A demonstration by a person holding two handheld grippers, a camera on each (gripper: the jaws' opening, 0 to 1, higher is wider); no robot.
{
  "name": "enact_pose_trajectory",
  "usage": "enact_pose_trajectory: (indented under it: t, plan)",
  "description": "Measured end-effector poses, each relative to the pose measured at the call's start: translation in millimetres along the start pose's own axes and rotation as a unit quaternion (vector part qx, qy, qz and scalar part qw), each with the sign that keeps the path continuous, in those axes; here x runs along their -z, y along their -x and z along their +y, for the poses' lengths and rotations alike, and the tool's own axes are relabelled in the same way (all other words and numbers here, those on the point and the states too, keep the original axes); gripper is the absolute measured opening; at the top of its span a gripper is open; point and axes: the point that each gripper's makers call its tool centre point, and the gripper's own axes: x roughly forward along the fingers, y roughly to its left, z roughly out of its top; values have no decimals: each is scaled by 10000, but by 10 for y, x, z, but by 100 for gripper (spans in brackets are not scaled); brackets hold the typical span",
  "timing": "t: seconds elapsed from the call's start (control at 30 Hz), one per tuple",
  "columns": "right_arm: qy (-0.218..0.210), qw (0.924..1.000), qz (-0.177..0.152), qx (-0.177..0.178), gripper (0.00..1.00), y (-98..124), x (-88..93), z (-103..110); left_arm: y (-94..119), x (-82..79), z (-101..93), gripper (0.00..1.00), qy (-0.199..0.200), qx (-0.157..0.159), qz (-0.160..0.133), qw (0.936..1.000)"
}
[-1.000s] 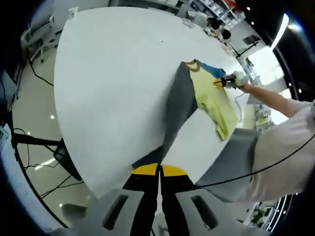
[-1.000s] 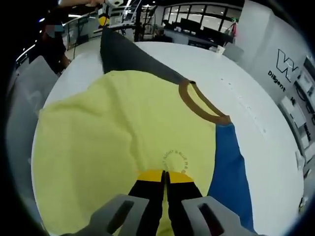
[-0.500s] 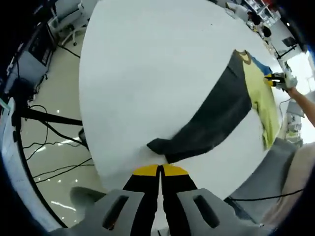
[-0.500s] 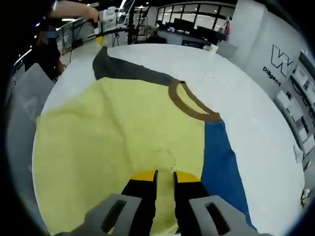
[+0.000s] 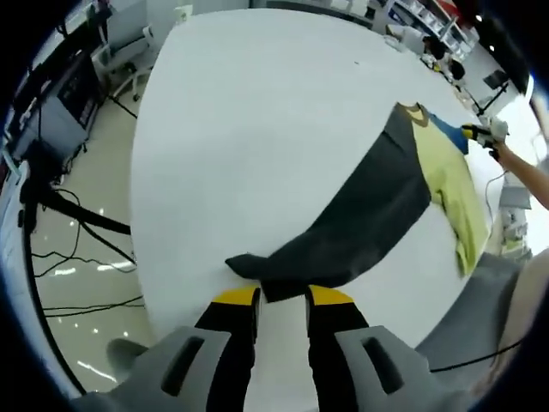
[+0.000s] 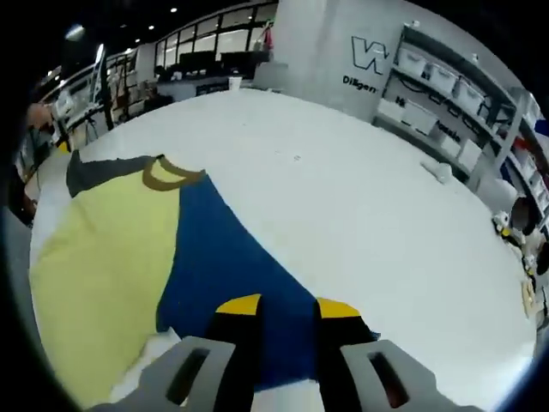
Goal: Fold the garment on the visible template until the final outline fits inside the template.
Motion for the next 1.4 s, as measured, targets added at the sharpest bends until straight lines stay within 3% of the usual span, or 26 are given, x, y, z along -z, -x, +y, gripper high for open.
enact_pose_trajectory:
  t: [0.13, 0.27, 0.4, 0.57, 0.67, 0.7, 0.8, 1.1, 1.2, 1.3, 1.4]
  plan:
    - [-466, 9985, 133, 266, 20, 114, 254, -273, -32, -34, -116, 27, 3, -34, -309, 9995]
    - [-830, 9957, 236, 329, 23, 171, 502, -378, -61, -102, -269, 31, 45, -57, -692, 9976]
    - [-1240, 9921, 70, 160, 24, 184, 520, -315, -89, -127, -398, 34, 61, -106, -1003, 9949]
    - [-1288, 9916, 137, 4, 25, 116, 548, -211, -121, -99, -597, 36, 43, -114, -1285, 9916]
    - [-1273, 9918, 144, -23, 17, 98, 568, -161, -147, -49, -698, 36, -32, -128, -1325, 9911]
    - [-1079, 9940, 151, 8, 9, 115, 560, -141, -154, -32, -720, 36, -59, -124, -1316, 9912]
    - [-1021, 9947, 134, -31, 0, 160, 535, -87, -165, 29, -765, 33, -63, -128, -1336, 9909]
    - [-413, 9990, -136, 79, 0, 563, 372, -231, -184, 64, -804, 27, 19, -86, -1419, 9898]
    - [36, 9997, -236, 112, 0, 732, 328, -286, -183, 61, -823, 26, 33, -68, -1477, 9890]
    - [681, 9975, -104, 130, 0, 887, 378, -286, -180, 80, -854, 26, 39, -47, -1504, 9886]
    - [1058, 9944, 58, 51, 0, 1061, 455, -191, -148, 110, -893, 25, 58, -30, -1543, 9880]
